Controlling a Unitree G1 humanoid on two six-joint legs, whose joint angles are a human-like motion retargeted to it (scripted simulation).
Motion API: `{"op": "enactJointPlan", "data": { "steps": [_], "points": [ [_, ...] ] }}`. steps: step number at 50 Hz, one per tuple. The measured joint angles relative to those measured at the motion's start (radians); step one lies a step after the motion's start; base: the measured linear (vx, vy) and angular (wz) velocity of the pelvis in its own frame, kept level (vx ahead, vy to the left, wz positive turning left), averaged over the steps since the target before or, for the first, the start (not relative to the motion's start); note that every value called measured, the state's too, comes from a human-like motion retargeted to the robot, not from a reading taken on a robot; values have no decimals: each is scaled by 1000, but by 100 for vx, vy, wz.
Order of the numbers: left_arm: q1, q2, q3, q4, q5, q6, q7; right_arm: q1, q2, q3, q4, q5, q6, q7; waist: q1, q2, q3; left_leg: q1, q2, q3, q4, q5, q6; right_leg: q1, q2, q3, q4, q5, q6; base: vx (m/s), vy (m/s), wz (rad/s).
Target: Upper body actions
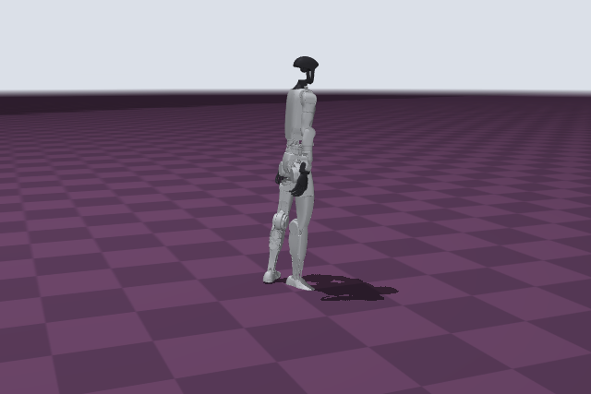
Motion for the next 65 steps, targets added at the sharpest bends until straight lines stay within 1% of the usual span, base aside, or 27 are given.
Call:
{"op": "enactJointPlan", "data": {
  "steps": [2, 4, 7, 10, 12, 13, 15, 17, 20, 24, 27, 28, 30, 31, 32, 35, 38, 42, 45, 48, 50, 52, 58, 60, 62, 63, 65],
  "points": [
    [-8, -3, -9, -10, 2, 0, 1, 10, -9, -23, 43, 19, 19, -7, 6, -4, -12, 17, 10, 25, 15, 9, -15, -10, 8, 56, -4, -12, -18, 40, -24, -99],
    [-15, -12, -20, -19, -3, -3, 11, 17, -15, -46, 71, 31, 36, -6, -1, -2, -15, 35, 27, 38, 36, 36, -15, -7, 17, 55, -15, -8, -27, 38, -26, -77],
    [-25, -20, -24, -42, -20, -16, 23, 20, -15, -59, 74, 29, 42, -7, -5, -24, -2, 66, 51, 63, 99, 117, -6, -9, 21, 117, -26, -8, -41, 32, -28, -105],
    [-26, -18, -41, -75, -11, -16, 15, 20, -13, -57, 53, 9, 31, -2, -3, -77, 11, 73, 69, 44, 224, 177, 80, 0, -21, 165, -43, 11, -40, 39, -25, -112],
    [-27, -16, -60, -93, -3, -16, 23, 18, -13, -61, 32, -16, 24, 7, -6, -105, 21, 60, 91, -7, 337, 169, 142, 8, -42, 205, -56, 24, -41, 29, -11, -96],
    [-32, -17, -65, -95, -1, -18, 28, 15, -14, -63, 18, -29, 21, 15, -7, -111, 27, 41, 114, -47, 406, 153, 144, 13, -44, 222, -66, 31, -43, 26, -10, -106],
    [-48, -25, -66, -90, 4, -19, 34, 4, -16, -62, -10, -45, 16, 24, 9, -104, 38, -59, 153, -208, 568, 111, 120, 9, -25, 275, -74, 37, -55, 24, -9, -142],
    [-58, -38, -64, -85, 2, -18, 28, -10, -19, -59, -35, -44, 8, 19, 34, -90, 46, -142, 120, -344, 625, 84, 96, -8, -9, 341, -63, 38, -66, 17, -2, -165],
    [-66, -57, -69, -87, -4, -23, 18, -30, -18, -54, -69, -26, -4, 14, 60, -79, 71, -193, 63, -420, 601, 52, 89, -19, 3, 431, -53, 46, -78, 14, 3, -153],
    [-72, -67, -95, -84, 19, -23, 13, -36, -4, -51, -100, -2, -19, 24, 99, -35, 91, -247, -42, -578, 436, 32, 40, -20, 58, 527, -50, 54, -91, 13, 7, -138],
    [-63, -72, -108, -83, 45, -24, 10, -27, 7, -48, -101, -2, -18, 25, 117, 17, 94, -258, -91, -674, 254, 57, -3, -7, 126, 574, -52, 53, -102, 19, 5, -110],
    [-58, -73, -110, -82, 49, -25, 9, -23, 10, -44, -96, -3, -15, 24, 123, 33, 98, -254, -97, -673, 193, 87, 2, 3, 146, 590, -51, 51, -105, 21, 3, -92],
    [-40, -78, -110, -80, 56, -26, 6, -8, 14, -33, -80, -8, -9, 21, 109, 48, 99, -244, -183, -847, 125, 132, 70, 23, 159, 605, -48, 44, -104, 24, 3, -33],
    [-34, -79, -103, -76, 58, -24, 0, -5, 13, -27, -66, -14, -5, 21, 70, 63, 90, -237, -110, -743, 144, 130, 30, 25, 169, 582, -48, 39, -104, 22, 6, 33],
    [-29, -80, -95, -71, 60, -22, -5, -1, 12, -20, -51, -18, 1, 21, 46, 71, 82, -237, -67, -675, 156, 131, 4, 24, 174, 574, -46, 35, -104, 18, 6, 6],
    [-28, -85, -81, -60, 54, -15, -10, 2, 13, -16, 0, -17, 27, 9, 17, 72, 80, -237, -97, -717, 159, 118, 6, 23, 165, 567, -41, 27, -104, 7, 3, 11],
    [-24, -88, -86, -79, 46, -18, -13, 6, -1, -15, 50, -4, 48, 14, 54, 67, 107, -215, -109, -687, 145, 129, 17, 42, 157, 588, -39, 24, -117, 4, 8, -22],
    [-21, -99, -87, -108, 48, -25, -1, 6, -23, -18, 84, -17, 76, 9, 92, 64, 105, -224, -111, -620, 141, 101, 28, 26, 134, 581, -43, 22, -124, -6, 11, 9],
    [-27, -105, -96, -123, 37, -37, 5, 4, -34, -16, 76, -26, 76, -10, 87, 58, 104, -209, -75, -447, 129, 39, 45, 14, 112, 531, -52, 16, -123, -20, 11, 90],
    [-44, -103, -114, -120, 46, -34, 7, 15, -30, -26, 48, -29, 62, -18, 72, 41, 90, -164, -31, -200, 115, -22, 38, 5, 76, 447, -48, -5, -108, -24, 7, 149],
    [-55, -101, -126, -117, 51, -34, 16, 27, -22, -42, 28, -23, 50, -22, 63, 23, 76, -125, -9, -23, 113, -49, 51, 6, 45, 377, -38, -26, -94, -26, 6, 190],
    [-64, -101, -131, -112, 46, -40, 31, 43, -11, -63, 11, -14, 38, -19, 48, 3, 58, -85, 3, 97, 123, -57, 72, 15, 15, 289, -26, -55, -78, -19, -2, 226],
    [-69, -105, -115, -86, 15, -70, 66, 81, 23, -104, -9, 9, 23, -7, 34, -65, 5, -44, 38, 112, 251, -67, 126, 73, -63, 52, 19, -131, -19, -20, 8, 211],
    [-64, -109, -107, -75, 1, -81, 80, 86, 27, -112, -5, 10, 23, -5, 40, -65, -11, -32, 36, 112, 252, -18, 126, 93, -61, -8, 31, -149, -2, -19, 17, 188],
    [-60, -116, -106, -66, -13, -83, 82, 89, 27, -124, -7, 1, 19, -1, 52, -28, -24, -32, 26, 67, 177, -7, 46, 111, -17, -52, 44, -169, 11, -19, 20, 170],
    [-57, -121, -109, -64, -18, -83, 77, 92, 26, -128, -10, -2, 15, -2, 60, -10, -29, -30, 19, 44, 128, -30, 28, 120, 4, -72, 49, -175, 17, -21, 26, 162],
    [-56, -129, -118, -59, -23, -83, 59, 97, 15, -128, -18, -5, 6, 0, 67, 16, -32, -19, -12, 37, 68, -64, 40, 143, 24, -107, 57, -176, 26, -26, 36, 144]
  ]
}}
